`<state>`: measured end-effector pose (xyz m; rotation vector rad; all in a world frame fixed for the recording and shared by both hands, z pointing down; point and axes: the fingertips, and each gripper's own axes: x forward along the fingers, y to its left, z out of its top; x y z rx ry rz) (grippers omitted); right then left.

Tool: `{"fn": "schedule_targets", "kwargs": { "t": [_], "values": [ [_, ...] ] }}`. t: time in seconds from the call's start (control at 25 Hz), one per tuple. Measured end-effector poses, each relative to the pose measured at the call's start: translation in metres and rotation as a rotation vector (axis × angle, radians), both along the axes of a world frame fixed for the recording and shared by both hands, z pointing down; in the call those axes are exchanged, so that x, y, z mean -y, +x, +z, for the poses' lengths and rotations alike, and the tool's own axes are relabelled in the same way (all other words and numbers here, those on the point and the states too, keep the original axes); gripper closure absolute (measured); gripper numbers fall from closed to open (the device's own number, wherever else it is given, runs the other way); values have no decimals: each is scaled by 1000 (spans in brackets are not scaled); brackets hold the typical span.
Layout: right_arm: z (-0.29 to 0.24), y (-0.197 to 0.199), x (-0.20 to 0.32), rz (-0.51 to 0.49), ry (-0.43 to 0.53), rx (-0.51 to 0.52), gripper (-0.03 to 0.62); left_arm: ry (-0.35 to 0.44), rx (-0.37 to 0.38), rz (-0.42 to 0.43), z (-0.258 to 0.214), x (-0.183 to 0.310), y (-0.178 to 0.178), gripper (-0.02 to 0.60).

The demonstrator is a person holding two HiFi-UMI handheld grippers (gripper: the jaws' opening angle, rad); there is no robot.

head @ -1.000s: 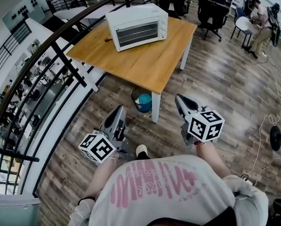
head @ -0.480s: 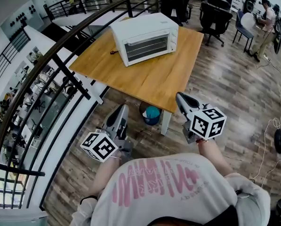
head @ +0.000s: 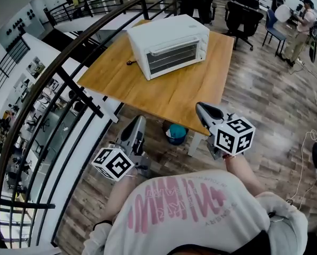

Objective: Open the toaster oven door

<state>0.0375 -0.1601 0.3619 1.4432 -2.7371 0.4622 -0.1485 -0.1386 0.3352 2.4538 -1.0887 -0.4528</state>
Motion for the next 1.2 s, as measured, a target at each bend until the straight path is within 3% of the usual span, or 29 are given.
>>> {"fn": "schedule_targets", "kwargs": {
  "t": [0.36,0.56,0.92,1.2],
  "values": [
    [13,-5,28,-8,-9,17,588,-69,-36,3,26,24,-10,560],
    [13,2,54,-27,-9,-32,588,-86,-64,-57,28,43,-22,560],
    [-22,9,139,-79,70,-82,588,-39,-43,-159,-1,86,-34,558],
    [-37,8,201,-111,124,-140,588,-62,-35,-272,4,97,-59,558]
  ]
}}
